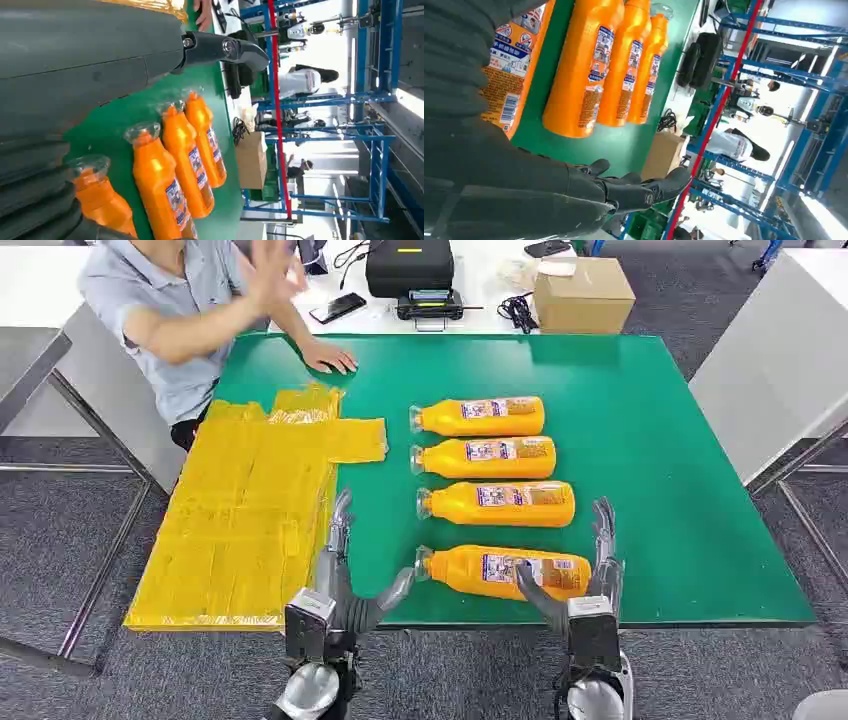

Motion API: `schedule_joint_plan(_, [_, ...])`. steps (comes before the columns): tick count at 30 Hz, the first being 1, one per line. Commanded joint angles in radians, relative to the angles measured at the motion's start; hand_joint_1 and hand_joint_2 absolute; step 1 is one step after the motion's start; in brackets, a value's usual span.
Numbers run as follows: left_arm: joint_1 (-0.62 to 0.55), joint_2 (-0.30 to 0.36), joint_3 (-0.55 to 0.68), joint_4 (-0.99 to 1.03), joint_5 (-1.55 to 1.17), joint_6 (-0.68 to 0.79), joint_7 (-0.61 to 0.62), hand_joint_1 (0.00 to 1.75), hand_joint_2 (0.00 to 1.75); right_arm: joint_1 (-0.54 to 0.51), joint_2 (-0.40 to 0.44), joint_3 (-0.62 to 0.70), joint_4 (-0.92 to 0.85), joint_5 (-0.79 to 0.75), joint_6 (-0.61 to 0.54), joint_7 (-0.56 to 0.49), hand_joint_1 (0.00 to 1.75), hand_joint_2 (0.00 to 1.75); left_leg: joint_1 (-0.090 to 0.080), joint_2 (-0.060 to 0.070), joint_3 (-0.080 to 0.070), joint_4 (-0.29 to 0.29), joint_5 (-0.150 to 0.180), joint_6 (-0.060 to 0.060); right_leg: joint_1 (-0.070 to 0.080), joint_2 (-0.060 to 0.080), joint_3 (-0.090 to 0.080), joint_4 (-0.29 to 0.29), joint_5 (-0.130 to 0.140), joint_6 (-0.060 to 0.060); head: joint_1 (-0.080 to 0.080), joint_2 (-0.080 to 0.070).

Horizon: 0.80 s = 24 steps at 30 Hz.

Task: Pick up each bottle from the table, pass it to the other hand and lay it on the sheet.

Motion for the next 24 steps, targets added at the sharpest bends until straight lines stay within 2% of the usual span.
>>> schedule_joint_plan(1, [-0.019,0.04,-0.026,0.019,0.006,0.001,0.002,0.0,1.75,-0.016,-0.017,-0.004,0.022,-0.007,0.003,0.0,0.0,1.75,0.001,0.001,0.004,-0.001,-0.001,-0.002,0.001,0.001,0.004,-0.001,-0.001,-0.002,0.0,0.0])
schedule_joint_plan(5, [-0.018,0.04,-0.028,0.021,0.006,0.001,0.002,0.0,1.75,-0.017,-0.02,-0.003,0.023,-0.003,0.002,0.0,0.0,1.75,0.001,0.001,0.003,-0.001,-0.001,-0.001,0.001,0.001,0.003,-0.001,-0.001,-0.002,0.0,0.0])
schedule_joint_plan(7, [-0.013,0.044,-0.031,0.017,0.007,0.004,0.001,0.0,1.75,-0.019,-0.046,0.01,0.036,0.077,-0.033,0.02,0.0,1.75,0.001,0.001,0.003,-0.001,-0.001,-0.001,0.001,0.001,0.003,-0.001,-0.001,-0.002,0.0,0.0])
schedule_joint_plan(18, [-0.011,0.046,-0.032,0.016,0.007,0.004,0.001,0.0,1.75,-0.017,-0.051,0.005,0.036,0.074,-0.033,0.018,0.0,1.75,0.0,0.001,0.003,-0.001,-0.001,-0.001,0.001,0.0,0.003,-0.001,-0.001,-0.001,0.0,0.0])
schedule_joint_plan(20, [-0.009,0.048,-0.039,0.003,0.002,-0.005,0.004,0.0,1.75,-0.023,-0.114,0.036,0.051,0.206,-0.055,0.075,0.0,1.75,0.001,0.001,0.004,-0.001,-0.001,-0.001,0.001,0.001,0.003,-0.001,-0.001,-0.002,0.0,0.0])
schedule_joint_plan(21, [-0.006,0.05,-0.043,-0.005,-0.011,-0.006,0.011,0.0,1.75,-0.026,-0.155,0.046,0.059,0.296,-0.056,0.14,0.0,1.75,0.0,0.001,0.002,-0.001,-0.001,-0.001,0.001,0.0,0.002,-0.001,0.0,-0.001,0.0,0.0])
schedule_joint_plan(24, [0.0,0.046,-0.042,-0.026,-0.045,-0.01,0.036,0.0,1.75,-0.029,-0.254,0.031,0.068,0.385,0.022,0.202,0.0,1.75,0.001,0.001,0.005,-0.001,-0.002,-0.001,0.001,0.0,0.005,-0.002,-0.001,-0.002,0.0,0.0])
